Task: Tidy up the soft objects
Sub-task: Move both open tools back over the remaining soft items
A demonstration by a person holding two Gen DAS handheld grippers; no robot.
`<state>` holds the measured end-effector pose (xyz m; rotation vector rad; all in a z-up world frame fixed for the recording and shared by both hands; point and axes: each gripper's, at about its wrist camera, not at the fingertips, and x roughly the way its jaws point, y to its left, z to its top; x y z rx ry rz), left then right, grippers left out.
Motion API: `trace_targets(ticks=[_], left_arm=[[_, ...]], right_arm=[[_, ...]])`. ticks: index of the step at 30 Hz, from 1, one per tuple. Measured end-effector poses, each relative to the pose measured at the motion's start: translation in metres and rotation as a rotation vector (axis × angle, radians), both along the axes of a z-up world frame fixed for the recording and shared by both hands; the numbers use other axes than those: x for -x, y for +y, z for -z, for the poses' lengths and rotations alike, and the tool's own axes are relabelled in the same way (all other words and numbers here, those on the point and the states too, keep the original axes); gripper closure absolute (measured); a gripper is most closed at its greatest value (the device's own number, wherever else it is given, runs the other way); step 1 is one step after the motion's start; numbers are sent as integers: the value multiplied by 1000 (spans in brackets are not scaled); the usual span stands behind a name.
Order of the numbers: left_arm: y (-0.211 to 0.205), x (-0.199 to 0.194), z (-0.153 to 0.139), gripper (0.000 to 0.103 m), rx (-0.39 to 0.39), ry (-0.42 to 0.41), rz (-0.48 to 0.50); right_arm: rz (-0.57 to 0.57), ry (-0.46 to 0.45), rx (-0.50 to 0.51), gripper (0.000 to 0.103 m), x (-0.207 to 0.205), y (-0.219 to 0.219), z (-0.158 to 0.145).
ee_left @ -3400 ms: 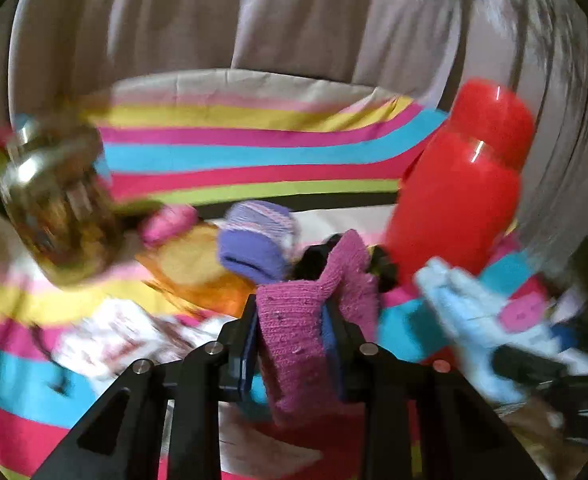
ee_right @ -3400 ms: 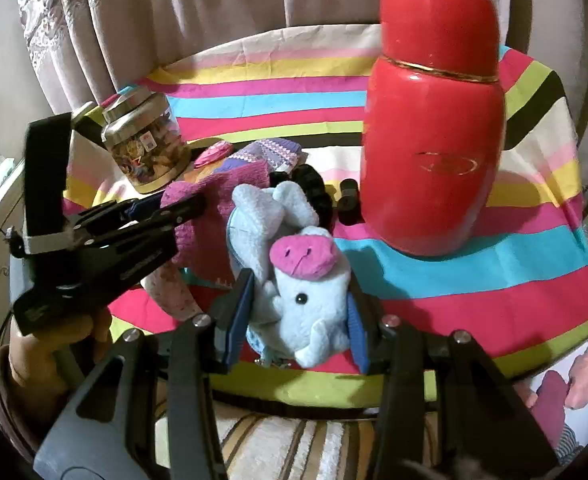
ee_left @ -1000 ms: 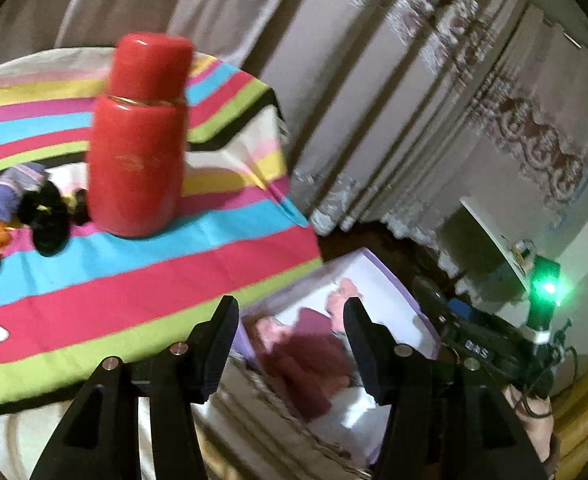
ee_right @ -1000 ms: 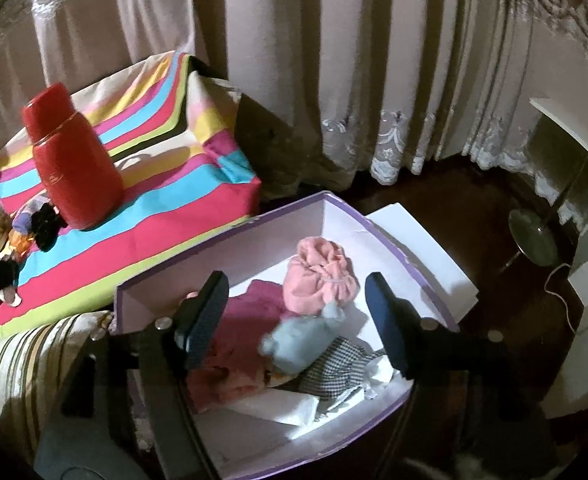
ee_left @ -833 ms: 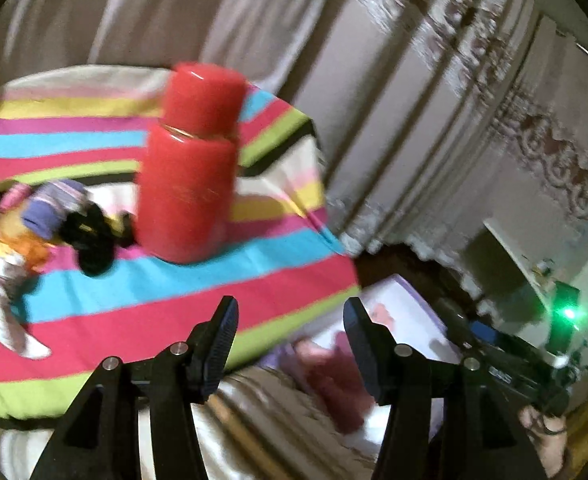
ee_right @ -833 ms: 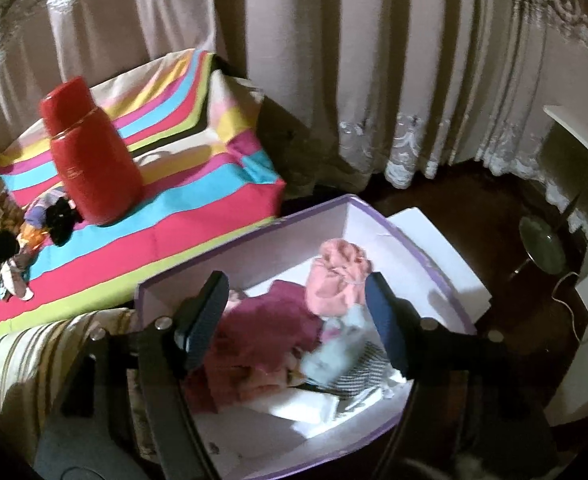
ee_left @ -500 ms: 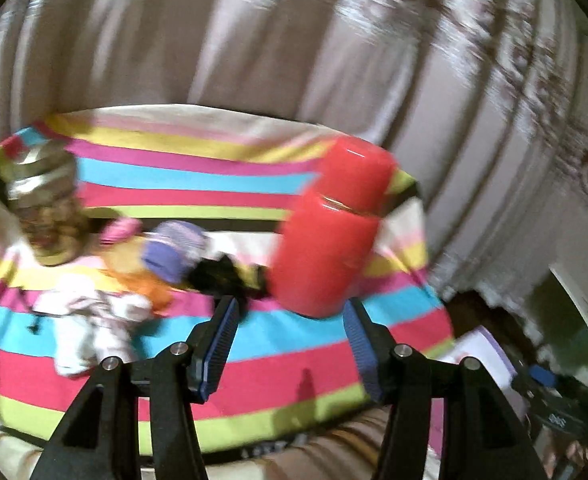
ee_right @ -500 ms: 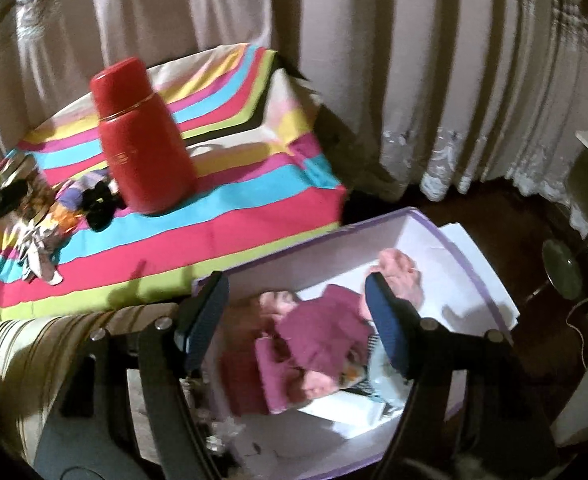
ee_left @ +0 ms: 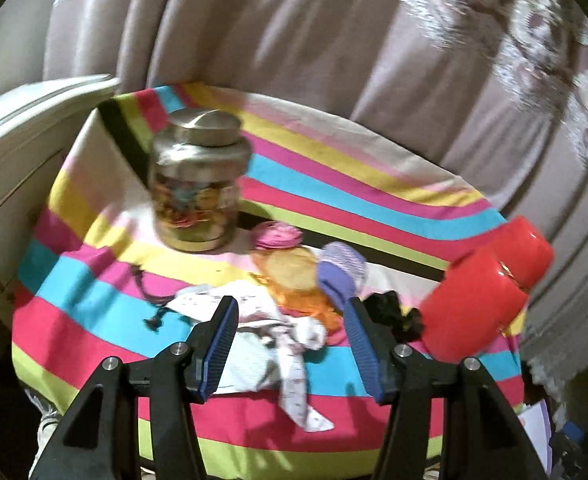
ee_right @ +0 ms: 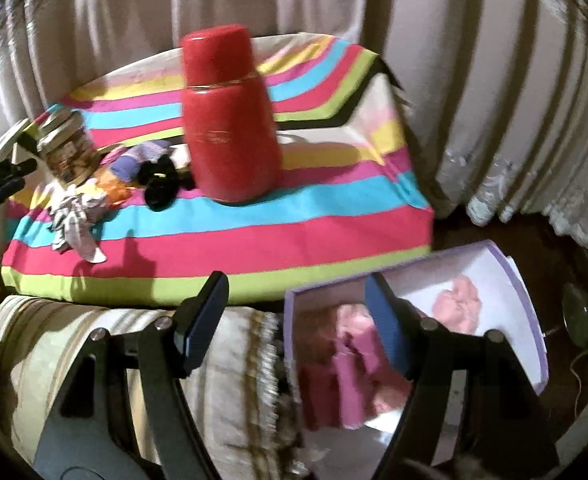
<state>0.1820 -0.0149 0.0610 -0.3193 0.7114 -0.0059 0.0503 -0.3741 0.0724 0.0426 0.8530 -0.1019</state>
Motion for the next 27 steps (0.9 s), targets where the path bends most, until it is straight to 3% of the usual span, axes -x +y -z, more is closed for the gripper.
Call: trace_targets(ticks=[12, 22, 27], left_arm=[[40, -6, 30, 47, 54, 76, -147], [38, -9, 43, 47, 70, 88, -153], [47, -10, 49, 47, 94, 83, -186]], right_arm=[[-235, -16, 19, 29, -59, 94, -7], [-256, 63, 1, 29, -138, 141, 29], [-201, 116, 12, 29, -179, 154, 61]])
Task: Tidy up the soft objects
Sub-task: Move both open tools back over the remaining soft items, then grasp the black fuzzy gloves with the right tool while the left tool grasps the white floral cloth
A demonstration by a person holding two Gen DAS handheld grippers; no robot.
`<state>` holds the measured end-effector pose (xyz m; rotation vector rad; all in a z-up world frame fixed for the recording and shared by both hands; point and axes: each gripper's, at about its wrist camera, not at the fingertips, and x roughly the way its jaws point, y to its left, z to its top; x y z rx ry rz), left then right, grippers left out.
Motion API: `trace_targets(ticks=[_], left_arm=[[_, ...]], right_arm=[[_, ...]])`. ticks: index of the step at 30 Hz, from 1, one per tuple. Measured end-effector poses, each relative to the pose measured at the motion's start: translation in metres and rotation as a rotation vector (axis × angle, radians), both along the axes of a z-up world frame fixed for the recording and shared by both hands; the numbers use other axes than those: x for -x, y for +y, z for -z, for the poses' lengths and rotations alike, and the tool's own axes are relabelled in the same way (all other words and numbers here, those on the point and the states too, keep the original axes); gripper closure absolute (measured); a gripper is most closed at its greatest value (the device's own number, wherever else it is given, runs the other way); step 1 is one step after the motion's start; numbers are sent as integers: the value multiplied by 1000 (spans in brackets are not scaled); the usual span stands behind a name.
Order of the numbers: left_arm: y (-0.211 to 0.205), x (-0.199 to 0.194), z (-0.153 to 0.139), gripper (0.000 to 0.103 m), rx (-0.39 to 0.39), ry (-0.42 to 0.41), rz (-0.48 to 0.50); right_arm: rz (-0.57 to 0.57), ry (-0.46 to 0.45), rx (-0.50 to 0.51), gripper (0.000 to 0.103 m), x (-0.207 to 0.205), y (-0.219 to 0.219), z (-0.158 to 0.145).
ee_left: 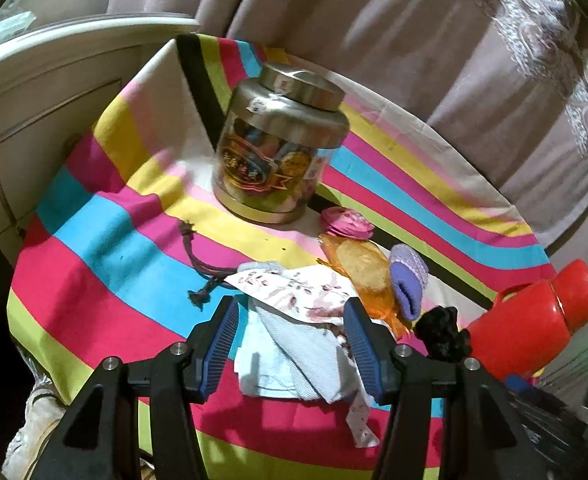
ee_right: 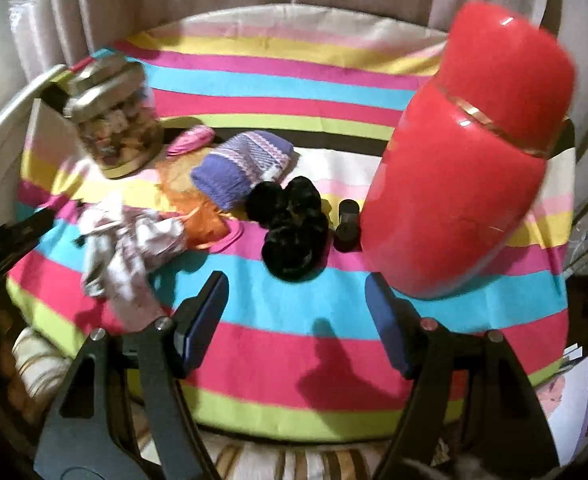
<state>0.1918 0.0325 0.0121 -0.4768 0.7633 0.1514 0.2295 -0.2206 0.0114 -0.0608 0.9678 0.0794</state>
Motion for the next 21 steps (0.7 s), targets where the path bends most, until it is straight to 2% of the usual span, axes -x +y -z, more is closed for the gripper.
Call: trace_targets(ticks=[9, 19, 21], left_arm=[[16, -3, 10, 47, 29, -4, -59], [18, -11, 20, 47, 31, 2, -62], [12, -13, 19, 47, 16, 0, -39]], right_arm=[[71, 65, -5, 29, -47, 12, 45], [118, 94, -36, 29, -68, 8, 71], [117, 76, -17, 36, -70, 8, 73]])
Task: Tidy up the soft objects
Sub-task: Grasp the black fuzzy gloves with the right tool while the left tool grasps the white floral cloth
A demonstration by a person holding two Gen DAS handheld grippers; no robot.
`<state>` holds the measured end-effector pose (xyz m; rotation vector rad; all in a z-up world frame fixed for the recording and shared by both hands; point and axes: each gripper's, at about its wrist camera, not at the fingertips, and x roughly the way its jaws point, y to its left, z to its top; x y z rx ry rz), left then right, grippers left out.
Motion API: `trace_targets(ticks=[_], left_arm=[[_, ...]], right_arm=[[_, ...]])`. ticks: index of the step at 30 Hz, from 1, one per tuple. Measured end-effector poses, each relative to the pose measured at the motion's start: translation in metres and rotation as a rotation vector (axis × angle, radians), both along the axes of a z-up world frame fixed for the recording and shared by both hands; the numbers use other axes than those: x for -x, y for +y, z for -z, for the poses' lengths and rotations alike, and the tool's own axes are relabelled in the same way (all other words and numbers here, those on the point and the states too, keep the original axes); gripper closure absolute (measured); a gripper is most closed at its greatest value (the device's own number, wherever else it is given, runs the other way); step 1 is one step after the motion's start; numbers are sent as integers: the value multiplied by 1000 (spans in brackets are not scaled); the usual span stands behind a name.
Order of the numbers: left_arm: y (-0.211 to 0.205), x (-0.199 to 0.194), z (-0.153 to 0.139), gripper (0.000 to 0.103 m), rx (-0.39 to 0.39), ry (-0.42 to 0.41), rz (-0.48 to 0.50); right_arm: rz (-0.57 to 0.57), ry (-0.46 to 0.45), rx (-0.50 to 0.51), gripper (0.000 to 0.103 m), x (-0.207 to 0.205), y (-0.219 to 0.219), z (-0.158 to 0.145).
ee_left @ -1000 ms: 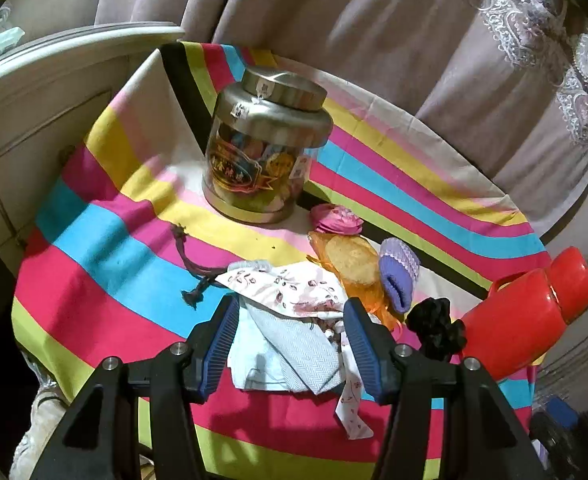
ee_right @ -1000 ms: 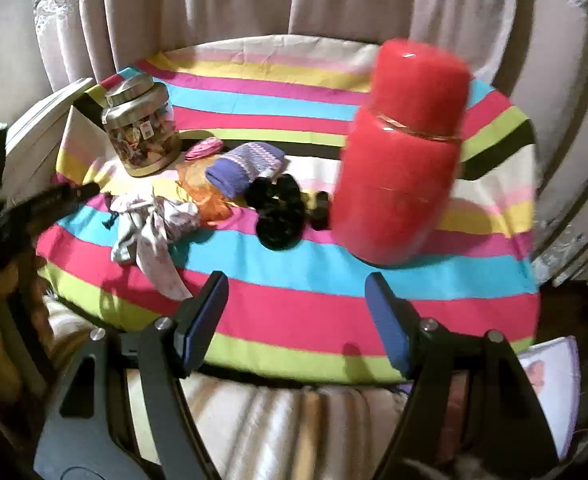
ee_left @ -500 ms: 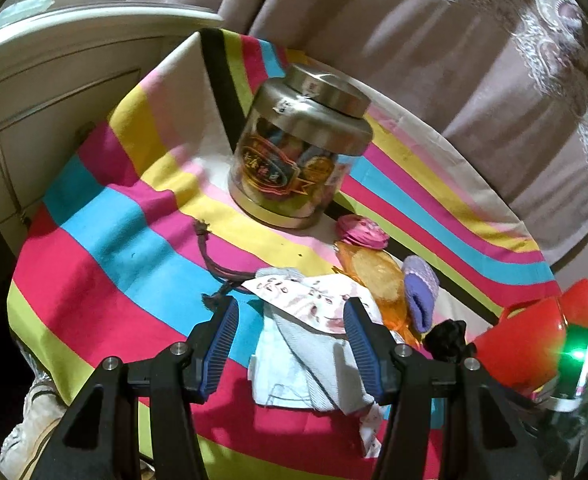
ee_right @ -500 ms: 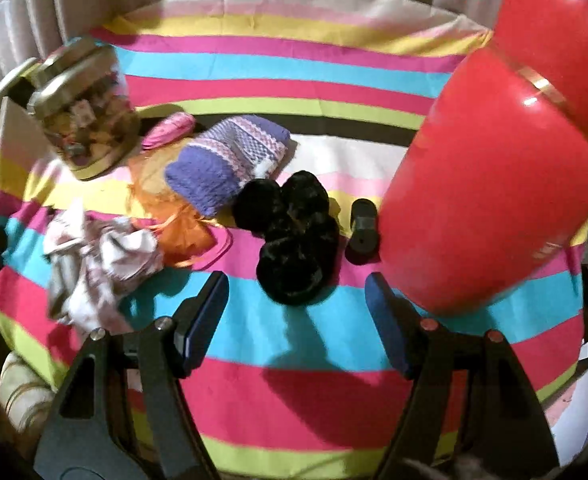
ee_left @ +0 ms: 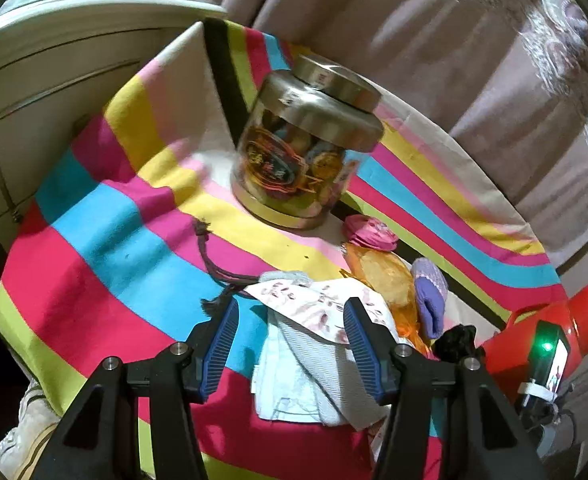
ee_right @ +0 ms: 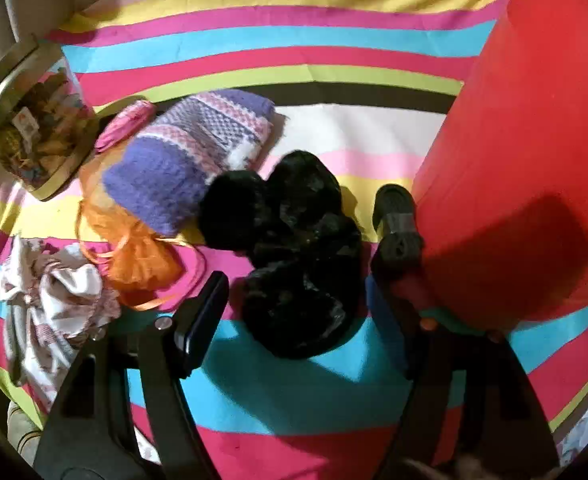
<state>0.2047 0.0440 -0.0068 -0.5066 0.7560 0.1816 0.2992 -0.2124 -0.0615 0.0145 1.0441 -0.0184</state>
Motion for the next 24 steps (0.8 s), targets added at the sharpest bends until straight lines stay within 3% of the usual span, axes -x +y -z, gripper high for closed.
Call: trace_targets(ticks=[5, 8, 14, 16, 19, 24], left_arm=[[-22, -7, -2, 47, -41, 0, 83], [-38, -9, -6, 47, -68, -21, 152], [-75, -19, -4, 48, -136, -5, 301], [-80, -23, 1, 57, -103, 16, 340], [-82, -30, 12, 60, -71, 64, 352], [-73, -41, 30, 61, 50, 116, 326]], right_arm=[[-20, -40, 19, 67, 3, 2, -4], [-30, -53, 3, 73, 8, -1, -5], [-36, -65, -51, 78, 18, -5, -7], [-45, -82, -52, 78, 24, -4, -10], [-50, -112, -61, 79, 33, -7, -19], [-56, -150, -70, 79, 47, -15, -29]])
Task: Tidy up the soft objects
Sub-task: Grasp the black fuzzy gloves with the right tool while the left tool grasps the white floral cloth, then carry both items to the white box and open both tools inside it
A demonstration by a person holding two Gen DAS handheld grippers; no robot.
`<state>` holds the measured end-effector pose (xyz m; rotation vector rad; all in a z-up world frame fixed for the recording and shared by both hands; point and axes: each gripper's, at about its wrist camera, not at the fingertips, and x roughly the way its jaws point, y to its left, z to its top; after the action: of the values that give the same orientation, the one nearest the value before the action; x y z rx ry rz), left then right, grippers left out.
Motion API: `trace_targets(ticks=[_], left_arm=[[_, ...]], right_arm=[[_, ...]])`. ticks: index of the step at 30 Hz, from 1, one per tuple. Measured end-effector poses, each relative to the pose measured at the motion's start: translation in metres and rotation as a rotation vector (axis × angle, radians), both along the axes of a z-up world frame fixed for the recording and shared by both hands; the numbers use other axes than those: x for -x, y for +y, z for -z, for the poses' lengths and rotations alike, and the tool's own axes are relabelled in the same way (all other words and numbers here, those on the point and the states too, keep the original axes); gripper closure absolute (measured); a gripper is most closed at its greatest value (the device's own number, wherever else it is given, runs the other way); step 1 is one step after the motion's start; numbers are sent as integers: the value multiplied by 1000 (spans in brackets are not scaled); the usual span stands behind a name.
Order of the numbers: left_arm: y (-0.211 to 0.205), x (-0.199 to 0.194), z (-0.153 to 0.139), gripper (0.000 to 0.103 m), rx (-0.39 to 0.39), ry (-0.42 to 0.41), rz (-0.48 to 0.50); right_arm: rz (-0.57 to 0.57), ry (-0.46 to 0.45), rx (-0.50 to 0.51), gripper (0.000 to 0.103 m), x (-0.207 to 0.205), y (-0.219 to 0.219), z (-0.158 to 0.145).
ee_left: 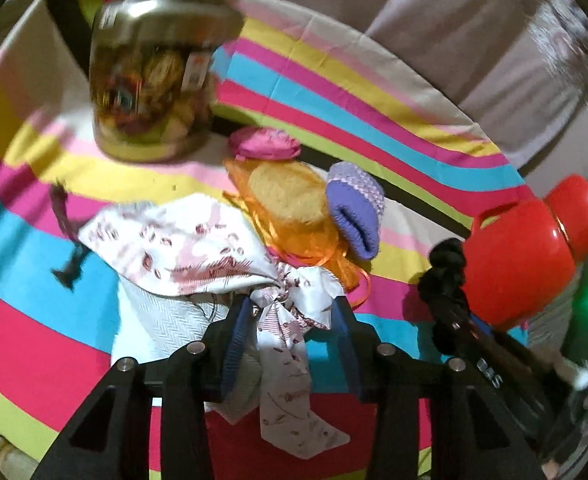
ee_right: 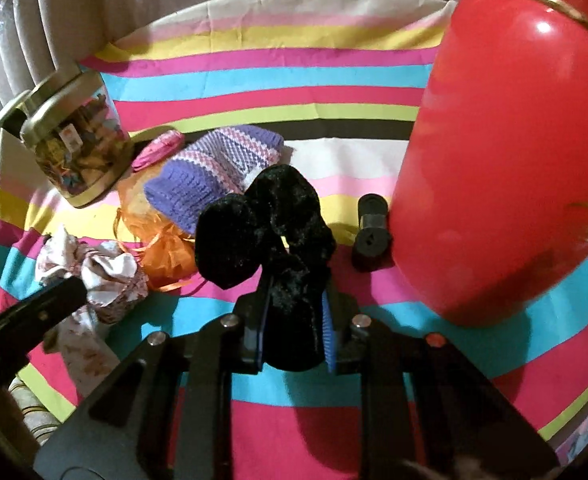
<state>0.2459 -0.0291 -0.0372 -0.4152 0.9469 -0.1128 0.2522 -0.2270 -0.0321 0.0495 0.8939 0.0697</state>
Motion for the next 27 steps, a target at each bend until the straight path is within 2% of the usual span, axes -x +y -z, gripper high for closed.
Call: trace_targets(ticks=[2, 4, 5, 11, 23, 27], left_arm=[[0, -5, 6, 67, 11, 15, -12], [-3, -8, 9, 80, -6, 21, -18], [-3, -8, 10, 83, -7, 18, -27], [3, 2, -3, 87, 7, -61, -60], [12, 37, -48, 87, 35, -313, -84], [14, 43, -58, 87, 31, -349, -88]], right_arm=[[-6, -14, 6, 79, 4, 0, -2], [-14, -24, 7, 79, 4, 2, -3], [-19, -28, 4, 79, 6, 1, -5], [-31, -46, -15, 79, 15, -1, -13], [-33, -77, -24, 78, 33, -4, -27], [-35, -91, -24, 79, 41, -5, -33]])
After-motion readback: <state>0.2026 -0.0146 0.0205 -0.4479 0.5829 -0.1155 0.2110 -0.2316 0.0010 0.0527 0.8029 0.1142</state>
